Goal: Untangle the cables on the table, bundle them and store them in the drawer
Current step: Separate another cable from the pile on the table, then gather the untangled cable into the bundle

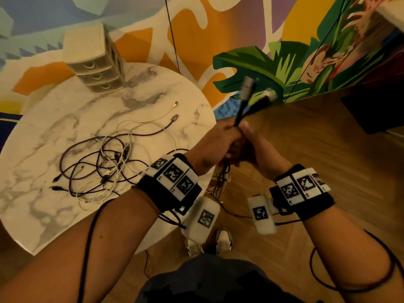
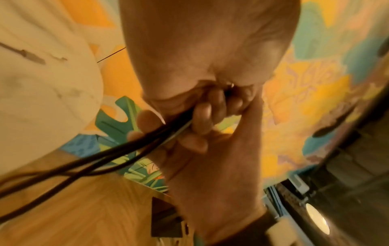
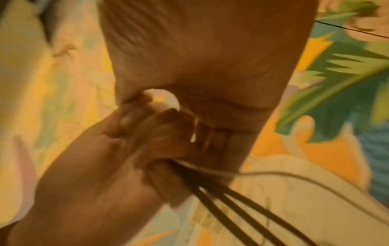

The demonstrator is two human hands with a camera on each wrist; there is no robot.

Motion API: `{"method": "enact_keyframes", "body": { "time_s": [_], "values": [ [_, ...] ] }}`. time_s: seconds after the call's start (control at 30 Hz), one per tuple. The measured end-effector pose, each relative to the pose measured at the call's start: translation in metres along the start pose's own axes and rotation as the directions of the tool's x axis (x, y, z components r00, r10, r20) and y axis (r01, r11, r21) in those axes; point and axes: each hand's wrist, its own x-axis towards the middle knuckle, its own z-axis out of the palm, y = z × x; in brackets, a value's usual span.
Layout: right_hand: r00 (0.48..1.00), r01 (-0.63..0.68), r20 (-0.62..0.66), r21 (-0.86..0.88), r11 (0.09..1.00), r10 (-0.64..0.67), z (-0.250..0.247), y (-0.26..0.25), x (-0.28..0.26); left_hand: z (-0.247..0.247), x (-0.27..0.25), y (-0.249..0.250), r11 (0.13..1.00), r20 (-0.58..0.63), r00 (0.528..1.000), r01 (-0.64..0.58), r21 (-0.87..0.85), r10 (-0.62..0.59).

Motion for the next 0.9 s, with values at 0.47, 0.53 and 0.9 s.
{"method": "enact_keyframes", "body": {
  "time_s": [0.47, 0.53, 0.9],
  "values": [
    [0.740, -0.653, -0.531, -0.417, 0.632, 0.414, -0.063, 0.153, -0.014, -0.051, -0.006, 0.063, 0.043, 0.147, 0.805, -0.209, 0.977, 0.575],
    [0.736, -0.643, -0.540, -0.366, 0.673, 0.409, -0.065, 0.149, -0.017, -0.048, -0.005, 0.054, -0.012, 0.175, 0.803, -0.205, 0.979, 0.569],
    [0.938, -0.077, -0.338, -0.406, 0.911, -0.071, -0.014, 0.012, -0.012, 0.021, 0.026, -0.008, 0.753, -0.063, 0.991, -0.050, 0.656, 0.120]
  ]
}}
